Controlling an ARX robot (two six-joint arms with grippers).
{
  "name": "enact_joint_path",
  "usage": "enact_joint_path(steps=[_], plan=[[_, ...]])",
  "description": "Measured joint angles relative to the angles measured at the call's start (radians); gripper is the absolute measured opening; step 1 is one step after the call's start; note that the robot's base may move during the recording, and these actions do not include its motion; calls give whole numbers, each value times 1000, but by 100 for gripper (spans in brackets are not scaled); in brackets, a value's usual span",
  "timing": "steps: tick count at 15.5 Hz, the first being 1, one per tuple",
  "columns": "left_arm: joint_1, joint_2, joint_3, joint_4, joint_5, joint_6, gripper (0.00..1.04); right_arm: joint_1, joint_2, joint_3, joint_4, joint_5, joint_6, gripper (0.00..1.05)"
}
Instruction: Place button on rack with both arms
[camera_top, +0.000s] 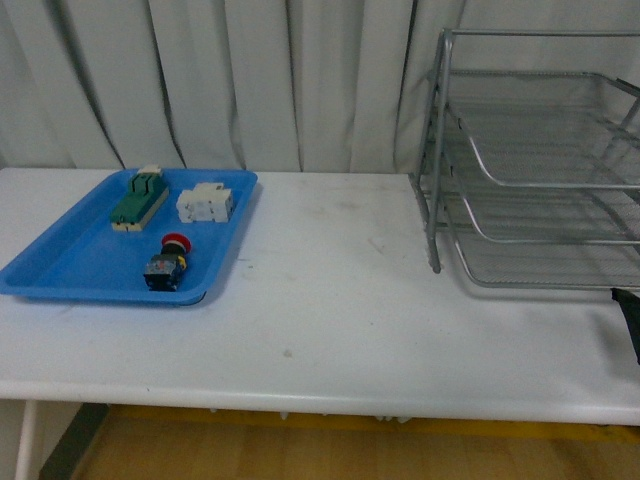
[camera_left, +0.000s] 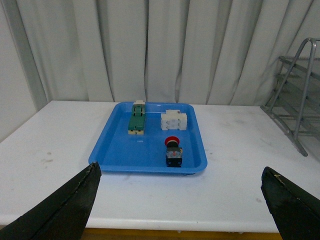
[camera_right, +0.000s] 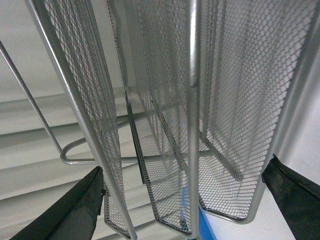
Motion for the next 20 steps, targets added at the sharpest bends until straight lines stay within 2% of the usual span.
enact_joint_path(steps=[8, 13, 20], plan=[[0, 0, 0, 0, 0, 0, 98, -2, 53, 105, 5, 9, -29, 98], [0, 0, 0, 0, 0, 0, 98, 11, 59, 55, -3, -5, -37, 98], [0, 0, 0, 0, 0, 0, 98, 2, 105, 99, 3, -11, -63, 98]])
